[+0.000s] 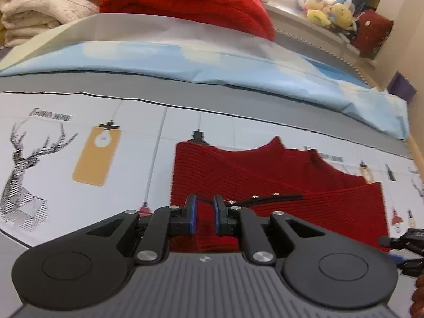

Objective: Fold small clothes

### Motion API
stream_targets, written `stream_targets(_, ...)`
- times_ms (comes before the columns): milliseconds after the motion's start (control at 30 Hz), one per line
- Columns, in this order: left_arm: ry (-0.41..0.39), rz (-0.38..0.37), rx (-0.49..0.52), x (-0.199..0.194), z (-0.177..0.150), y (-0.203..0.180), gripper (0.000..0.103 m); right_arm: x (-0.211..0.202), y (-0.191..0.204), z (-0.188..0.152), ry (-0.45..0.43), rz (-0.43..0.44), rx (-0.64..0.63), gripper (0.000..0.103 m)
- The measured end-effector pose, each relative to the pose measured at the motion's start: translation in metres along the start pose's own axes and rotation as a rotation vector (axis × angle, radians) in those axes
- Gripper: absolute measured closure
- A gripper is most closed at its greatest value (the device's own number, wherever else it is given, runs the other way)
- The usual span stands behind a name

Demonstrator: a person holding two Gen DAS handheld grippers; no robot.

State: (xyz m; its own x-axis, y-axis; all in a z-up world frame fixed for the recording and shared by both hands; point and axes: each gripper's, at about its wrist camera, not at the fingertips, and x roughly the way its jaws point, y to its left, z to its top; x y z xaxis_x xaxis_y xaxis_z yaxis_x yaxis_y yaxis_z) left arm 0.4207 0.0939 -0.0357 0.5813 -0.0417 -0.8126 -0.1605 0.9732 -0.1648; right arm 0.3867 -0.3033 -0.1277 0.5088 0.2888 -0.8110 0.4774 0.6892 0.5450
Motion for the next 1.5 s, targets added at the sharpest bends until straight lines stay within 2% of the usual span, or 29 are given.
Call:
stream_targets(100, 0.025, -0.065, -0.001, 0.002, -0.001, -0.004, 0.090, 0.001, -0.016, 0.002, 0.011, -0.018, 0.094, 0.056)
stream_targets(200, 0.084, -0.098, -0.005, 0.017, -0.006, -0.005, 0.089, 0.000, -0.020, 0.006, -0.011, -0.030, 0.092, 0.056)
stream_targets(267, 0.142, -0.080, -0.020, 0.036, -0.016, -0.002, 0.087, 0.001, -0.023, 0.007, -0.013, -0.040, 0.093, 0.056)
stream_targets(333, 0.226, -0.018, -0.029, 0.058, -0.028, 0.005, 0.088, 0.001, -0.025, 0.008, -0.007, -0.050, 0.106, 0.056)
stream_targets(367, 0.240, 0.019, -0.037, 0.063, -0.033, 0.008, 0.087, -0.001, -0.024, 0.008, -0.006, -0.047, 0.103, 0.056)
stream_targets(467, 0.216, 0.031, -0.019, 0.054, -0.030, 0.004, 0.085, -0.016, -0.012, 0.008, -0.038, -0.016, 0.046, 0.056)
stream_targets(633, 0.140, 0.020, 0.010, 0.040, -0.026, -0.002, 0.085, -0.038, 0.015, 0.012, -0.184, 0.034, -0.151, 0.057)
stream_targets(700, 0.149, 0.041, 0.016, 0.047, -0.029, 0.001, 0.085, -0.029, 0.009, 0.017, -0.159, 0.026, -0.152, 0.057)
stream_targets(767, 0.207, 0.100, 0.001, 0.056, -0.031, 0.008, 0.084, -0.011, -0.007, 0.020, -0.088, -0.030, -0.096, 0.057)
stream_targets(800, 0.214, 0.104, -0.021, 0.053, -0.031, 0.011, 0.085, -0.005, -0.015, 0.021, -0.067, -0.069, -0.062, 0.057)
stream_targets(867, 0.181, 0.066, -0.037, 0.035, -0.026, 0.013, 0.084, -0.009, -0.022, 0.022, -0.084, -0.105, -0.037, 0.058)
stream_targets(933, 0.101, 0.036, -0.007, 0.008, -0.021, 0.009, 0.079, -0.025, -0.015, 0.024, -0.128, -0.072, -0.086, 0.058)
stream_targets(1000, 0.024, 0.041, 0.023, -0.019, -0.020, 0.005, 0.074, -0.047, -0.005, 0.024, -0.197, -0.032, -0.139, 0.058)
stream_targets(1167, -0.167, 0.045, 0.130, -0.093, -0.033, -0.015, 0.074, -0.112, 0.016, 0.011, -0.375, 0.024, -0.291, 0.058)
stream_targets(1267, -0.260, 0.064, 0.198, -0.139, -0.055, -0.027, 0.074, -0.165, 0.014, -0.007, -0.471, 0.069, -0.353, 0.058)
stream_targets(1333, -0.279, 0.046, 0.221, -0.166, -0.077, -0.029, 0.074, -0.201, 0.004, -0.024, -0.527, 0.088, -0.365, 0.057)
stream_targets(1400, -0.265, 0.009, 0.230, -0.188, -0.102, -0.028, 0.074, -0.238, -0.007, -0.041, -0.577, 0.123, -0.398, 0.057)
stream_targets(1500, -0.238, -0.032, 0.245, -0.212, -0.147, -0.023, 0.074, -0.282, -0.034, -0.074, -0.639, 0.170, -0.495, 0.049)
